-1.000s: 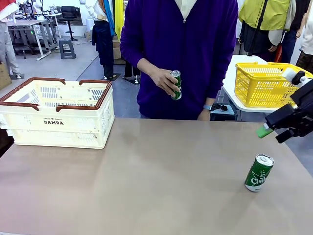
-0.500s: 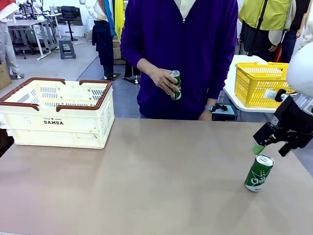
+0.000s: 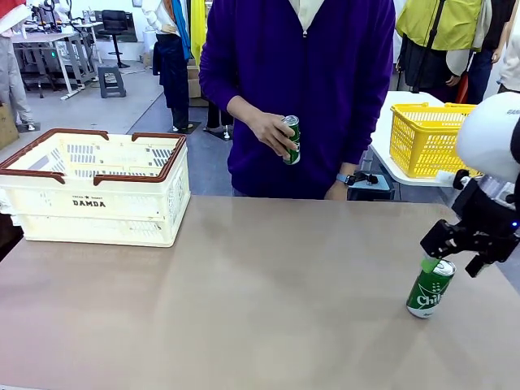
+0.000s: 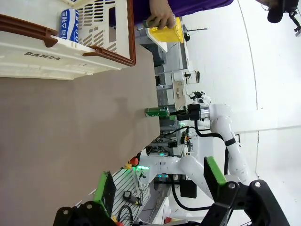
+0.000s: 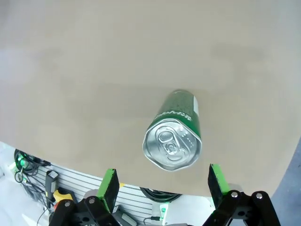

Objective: Place the drinks into the Shopping basket.
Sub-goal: Pick up one drink and place it into the Shopping basket.

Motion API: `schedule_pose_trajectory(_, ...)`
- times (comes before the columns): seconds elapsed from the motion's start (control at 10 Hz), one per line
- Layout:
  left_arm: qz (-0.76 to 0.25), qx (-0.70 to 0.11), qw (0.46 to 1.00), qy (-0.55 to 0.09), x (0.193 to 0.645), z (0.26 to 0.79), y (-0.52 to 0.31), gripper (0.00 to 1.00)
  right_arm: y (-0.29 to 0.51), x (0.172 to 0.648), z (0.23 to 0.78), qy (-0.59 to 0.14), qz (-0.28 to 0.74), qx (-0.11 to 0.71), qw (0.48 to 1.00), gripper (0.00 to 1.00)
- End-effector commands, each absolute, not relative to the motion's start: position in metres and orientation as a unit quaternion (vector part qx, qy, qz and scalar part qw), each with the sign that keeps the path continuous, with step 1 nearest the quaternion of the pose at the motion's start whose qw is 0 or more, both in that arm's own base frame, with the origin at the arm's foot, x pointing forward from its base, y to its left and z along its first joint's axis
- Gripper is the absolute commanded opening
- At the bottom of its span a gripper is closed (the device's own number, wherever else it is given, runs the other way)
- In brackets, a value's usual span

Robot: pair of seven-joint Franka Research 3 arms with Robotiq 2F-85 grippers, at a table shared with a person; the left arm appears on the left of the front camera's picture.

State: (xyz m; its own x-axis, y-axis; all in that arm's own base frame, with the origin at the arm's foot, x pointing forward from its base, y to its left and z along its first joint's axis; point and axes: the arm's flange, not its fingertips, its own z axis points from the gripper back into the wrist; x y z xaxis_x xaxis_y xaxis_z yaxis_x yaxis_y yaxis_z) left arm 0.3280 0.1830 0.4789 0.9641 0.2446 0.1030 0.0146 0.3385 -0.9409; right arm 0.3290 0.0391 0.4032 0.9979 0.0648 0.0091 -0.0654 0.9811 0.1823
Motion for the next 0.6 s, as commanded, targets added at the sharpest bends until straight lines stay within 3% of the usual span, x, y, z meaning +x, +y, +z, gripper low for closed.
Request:
schedule_pose_trajectory(0.0,0.073,-0.580,0.803,-0.116,0.327,0.482,0.182,1.00,0.043,0.329,0.379,0.014,0.033,0.076,0.996,1.00)
schedule_pose_trajectory(0.5,0.073,-0.580,0.803,-0.116,0.327,0.482,0.182,1.00,0.049,0.338,0.357,0.034,0.024,0.076,0.996,1.00)
